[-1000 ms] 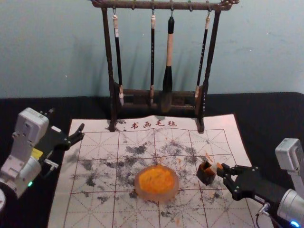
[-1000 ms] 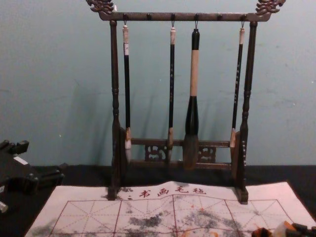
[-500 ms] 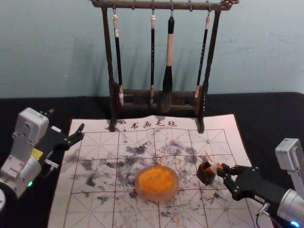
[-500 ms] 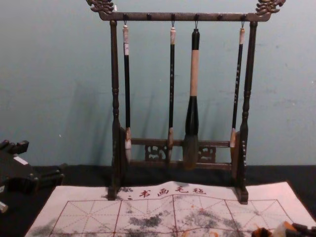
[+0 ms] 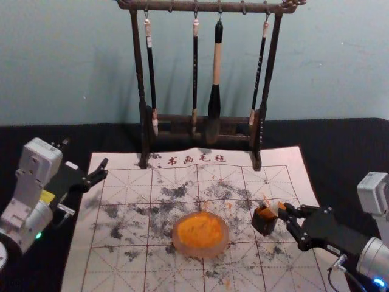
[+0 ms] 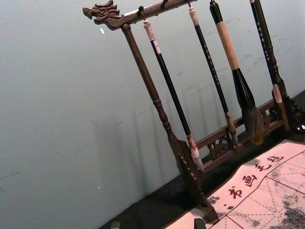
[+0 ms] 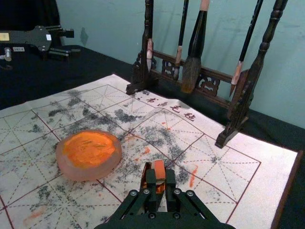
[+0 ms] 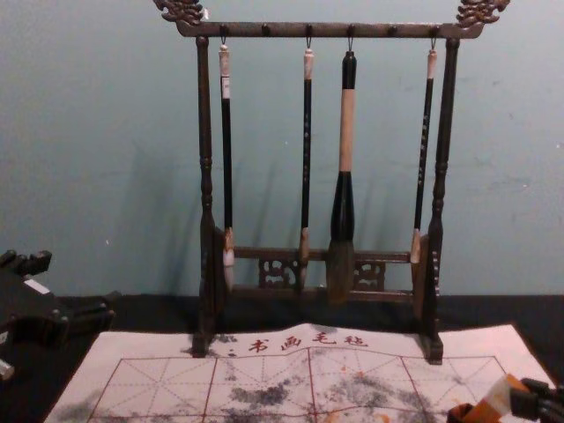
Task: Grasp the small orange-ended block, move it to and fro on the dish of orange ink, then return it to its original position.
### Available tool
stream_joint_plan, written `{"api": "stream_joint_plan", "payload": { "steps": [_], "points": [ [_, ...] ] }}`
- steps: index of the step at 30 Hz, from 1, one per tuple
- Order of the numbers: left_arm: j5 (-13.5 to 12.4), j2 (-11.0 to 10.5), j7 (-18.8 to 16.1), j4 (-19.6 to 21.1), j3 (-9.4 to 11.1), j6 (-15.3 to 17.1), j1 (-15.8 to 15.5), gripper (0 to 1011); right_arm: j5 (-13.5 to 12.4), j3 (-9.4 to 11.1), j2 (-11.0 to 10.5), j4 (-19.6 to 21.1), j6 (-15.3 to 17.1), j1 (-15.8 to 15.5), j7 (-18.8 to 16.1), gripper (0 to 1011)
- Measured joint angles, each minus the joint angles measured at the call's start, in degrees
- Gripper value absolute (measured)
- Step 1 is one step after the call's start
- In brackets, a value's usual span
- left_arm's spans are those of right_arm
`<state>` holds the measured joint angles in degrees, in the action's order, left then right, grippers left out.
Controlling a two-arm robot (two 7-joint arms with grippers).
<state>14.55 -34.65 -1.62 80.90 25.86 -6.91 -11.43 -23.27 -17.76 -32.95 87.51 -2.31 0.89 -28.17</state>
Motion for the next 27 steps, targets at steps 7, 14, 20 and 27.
{"api": "stream_joint_plan", "payload": {
  "steps": [7,14,20,27],
  "points": [
    [0.00,0.00,0.00,0.00,0.00,0.00,0.00,1001,0.00,0.43,0.02,0.67,0.10,-0.01,-0.30,80],
    [0.00,0.00,0.00,0.00,0.00,0.00,0.00,1001,0.00,1.18,-1.25,3.33,0.98,-0.22,-0.66,80],
    [0.00,0.00,0.00,0.00,0.00,0.00,0.00,1001,-0.32,1.73,-2.10,5.44,1.29,-0.16,-1.15,80],
    [0.00,0.00,0.00,0.00,0.00,0.00,0.00,1001,-0.52,0.64,-2.67,5.80,2.65,2.30,-2.85,80]
  ]
}}
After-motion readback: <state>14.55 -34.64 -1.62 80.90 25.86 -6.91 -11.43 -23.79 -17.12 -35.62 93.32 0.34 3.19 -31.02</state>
